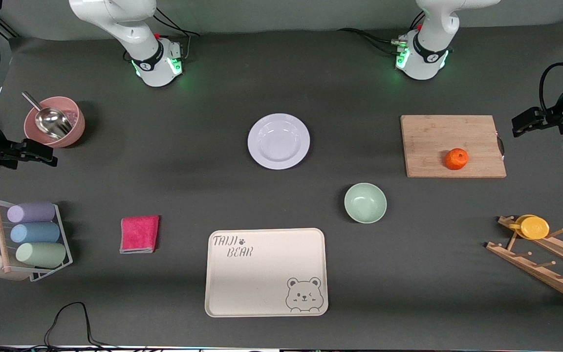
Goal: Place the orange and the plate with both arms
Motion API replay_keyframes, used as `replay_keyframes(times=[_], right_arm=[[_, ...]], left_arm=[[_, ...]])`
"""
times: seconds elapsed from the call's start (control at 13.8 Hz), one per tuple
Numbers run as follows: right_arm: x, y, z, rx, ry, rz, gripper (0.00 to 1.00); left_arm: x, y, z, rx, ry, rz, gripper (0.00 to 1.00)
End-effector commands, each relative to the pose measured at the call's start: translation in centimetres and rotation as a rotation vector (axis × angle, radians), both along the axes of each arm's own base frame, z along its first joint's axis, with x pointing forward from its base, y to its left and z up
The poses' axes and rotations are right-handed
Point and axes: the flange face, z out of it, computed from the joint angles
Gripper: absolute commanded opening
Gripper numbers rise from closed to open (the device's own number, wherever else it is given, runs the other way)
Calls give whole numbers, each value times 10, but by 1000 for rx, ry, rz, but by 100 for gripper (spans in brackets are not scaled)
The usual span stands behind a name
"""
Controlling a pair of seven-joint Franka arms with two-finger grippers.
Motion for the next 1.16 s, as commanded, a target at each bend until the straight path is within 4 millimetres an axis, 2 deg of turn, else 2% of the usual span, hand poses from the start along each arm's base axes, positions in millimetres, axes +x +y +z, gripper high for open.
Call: replay_keyframes(times=[0.0,0.15,0.51,0.65,0.73,0.87,1.02,1.09], right_arm=[[-4,-2,4,-23,1,-19,100],[-5,-1,3,-22,7,-18,100],[-5,-1,3,-22,9,-18,100],[-5,-1,3,-22,9,-18,100],[-6,-1,4,-22,11,-20,100],[-17,-2,2,-17,23,-23,100],[-37,-1,3,-13,13,-47,100],[-49,-1,7,-10,10,-56,100]], left_arm=[[11,-4,2,12,10,-2,100],[18,-3,9,13,11,11,100],[26,-11,4,14,42,-11,100],[20,-1,7,15,59,5,100],[14,7,11,10,78,0,100],[-13,27,21,-2,119,27,100],[-47,45,31,-12,114,30,100],[-61,46,28,-12,113,34,100]])
